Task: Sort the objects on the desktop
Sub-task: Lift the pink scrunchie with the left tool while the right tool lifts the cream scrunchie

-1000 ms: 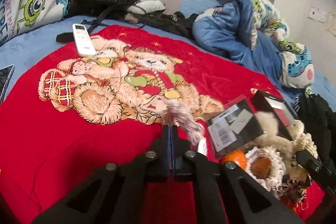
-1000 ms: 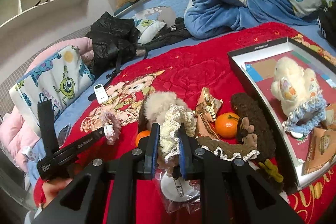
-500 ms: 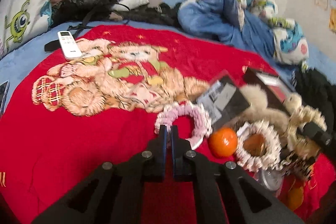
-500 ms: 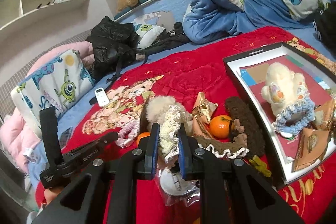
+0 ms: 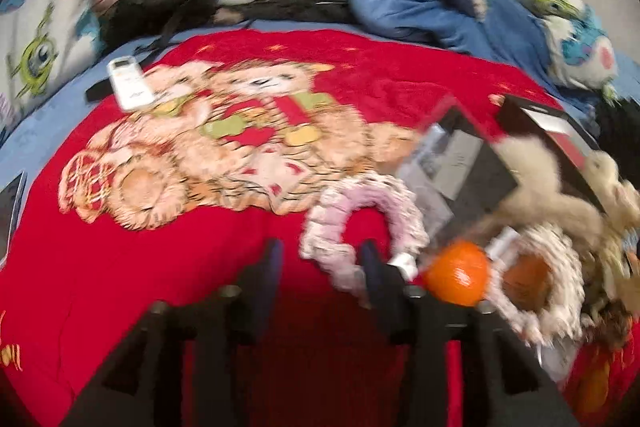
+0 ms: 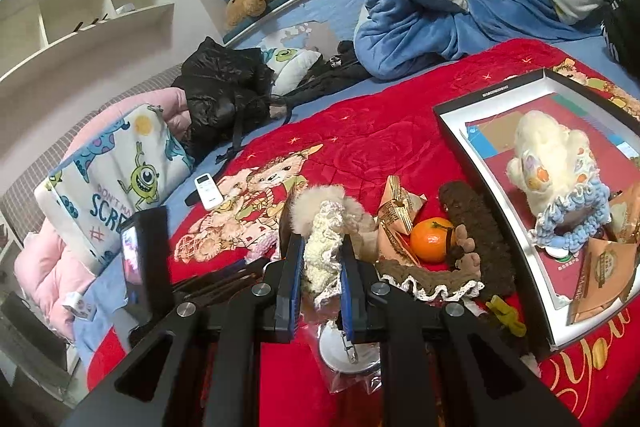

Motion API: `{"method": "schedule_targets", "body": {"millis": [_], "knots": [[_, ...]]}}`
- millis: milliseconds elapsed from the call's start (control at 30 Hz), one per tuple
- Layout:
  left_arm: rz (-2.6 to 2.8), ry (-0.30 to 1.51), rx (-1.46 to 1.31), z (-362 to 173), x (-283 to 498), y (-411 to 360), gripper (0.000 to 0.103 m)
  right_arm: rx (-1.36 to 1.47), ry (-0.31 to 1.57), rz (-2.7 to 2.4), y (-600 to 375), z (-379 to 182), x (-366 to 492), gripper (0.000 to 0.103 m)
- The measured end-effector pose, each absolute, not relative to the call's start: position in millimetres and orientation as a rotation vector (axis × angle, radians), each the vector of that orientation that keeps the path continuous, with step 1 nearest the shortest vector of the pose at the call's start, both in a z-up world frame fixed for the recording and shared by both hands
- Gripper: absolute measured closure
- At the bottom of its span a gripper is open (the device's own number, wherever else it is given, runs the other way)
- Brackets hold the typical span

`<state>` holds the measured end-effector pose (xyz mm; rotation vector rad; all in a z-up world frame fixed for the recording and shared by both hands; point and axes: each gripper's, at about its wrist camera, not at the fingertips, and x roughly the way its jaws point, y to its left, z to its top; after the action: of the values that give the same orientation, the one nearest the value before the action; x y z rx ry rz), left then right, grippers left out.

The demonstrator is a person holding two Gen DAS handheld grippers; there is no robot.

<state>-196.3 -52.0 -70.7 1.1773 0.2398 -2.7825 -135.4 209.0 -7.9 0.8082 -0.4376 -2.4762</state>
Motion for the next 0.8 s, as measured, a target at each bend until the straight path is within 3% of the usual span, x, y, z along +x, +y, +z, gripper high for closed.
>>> {"method": "schedule_targets", "body": {"millis": [200,233,267,400,533,800], "knots": [[-2.790,0.271,1.171,-74.4,-201.9,-57.0,0.059,0.797,-0.448,-2.464,210.1,-5.4,-134.1,0.087],[-2.779,0.255,1.173,-75.1,-204.0,-56.4,0.068,0.796,-0.454,-2.460,210.0,-5.5,-134.3,0.086],[-2.771,0.244,1.178,-75.8,-205.8,-55.5,0.087,0.796,-0.464,-2.455,210.2,-5.6,-134.4,0.086],[-2.775,0.177,1.149,-73.5,-203.4,-48.6,0.089,0.792,-0.491,-2.443,213.0,-6.0,-134.3,0.086],[-2.779,0.220,1.097,-67.8,-194.8,-54.5,0.090,0.777,-0.502,-2.447,215.9,-3.1,-131.0,0.086],[-2.822,0.197,0.926,-47.2,-164.6,-53.4,0.090,0.750,-0.413,-2.495,210.3,4.6,-121.7,0.086]]}}
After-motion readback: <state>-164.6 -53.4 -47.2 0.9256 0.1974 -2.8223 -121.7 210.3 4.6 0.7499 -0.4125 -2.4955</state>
